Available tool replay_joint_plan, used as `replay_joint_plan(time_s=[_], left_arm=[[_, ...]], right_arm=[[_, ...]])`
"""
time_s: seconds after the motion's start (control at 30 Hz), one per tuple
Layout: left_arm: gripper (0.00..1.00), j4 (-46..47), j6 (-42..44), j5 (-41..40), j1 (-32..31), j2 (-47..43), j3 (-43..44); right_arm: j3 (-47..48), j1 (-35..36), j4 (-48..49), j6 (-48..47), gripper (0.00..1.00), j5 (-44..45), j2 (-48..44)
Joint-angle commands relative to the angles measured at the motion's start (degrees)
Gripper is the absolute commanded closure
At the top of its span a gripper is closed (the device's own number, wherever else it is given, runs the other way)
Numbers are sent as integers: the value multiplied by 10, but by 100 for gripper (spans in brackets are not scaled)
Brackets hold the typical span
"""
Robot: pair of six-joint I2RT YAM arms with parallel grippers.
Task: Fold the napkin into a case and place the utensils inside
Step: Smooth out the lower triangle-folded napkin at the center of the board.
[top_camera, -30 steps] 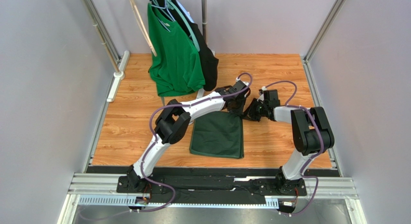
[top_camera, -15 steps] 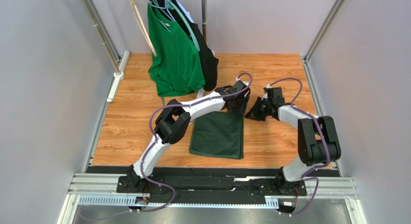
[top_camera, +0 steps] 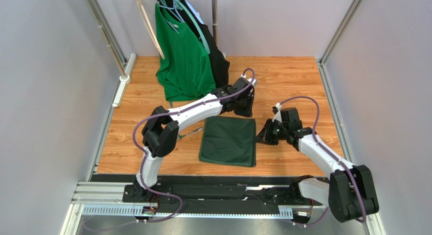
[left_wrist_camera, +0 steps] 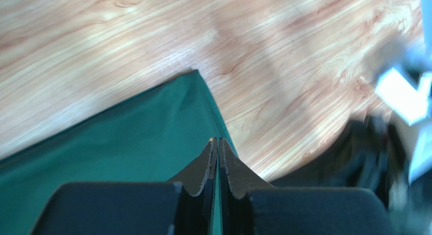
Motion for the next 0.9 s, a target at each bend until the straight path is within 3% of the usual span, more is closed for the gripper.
replay_joint_plan(time_s=[0.0,0.13,0.3,0.43,0.57,0.67,0.73,0.87], left_arm=[[92,10,-12,66,2,72,22],[93,10,-12,61,1,105,44],[90,-2,5,42,1,92,52],[68,-4,19,22,-11,21,-1],[58,43,22,21,-56,-81,-130],[58,64,23,12,-98,-118,-190],[63,66,34,-13,-122,-128,-207],[67,65,52,-41,-161,-109,-220]], right_arm=[[-44,53,18,52,100,-37,-43],[-131,59,34,75,100,-30,-64],[-133,58,-28,49,100,35,-74],[-118,55,-51,59,100,51,-126],[-126,54,-61,80,100,58,-173],[-129,55,-54,80,100,49,-167],[-140,55,-32,84,100,35,-152],[-169,55,28,102,100,7,-129]])
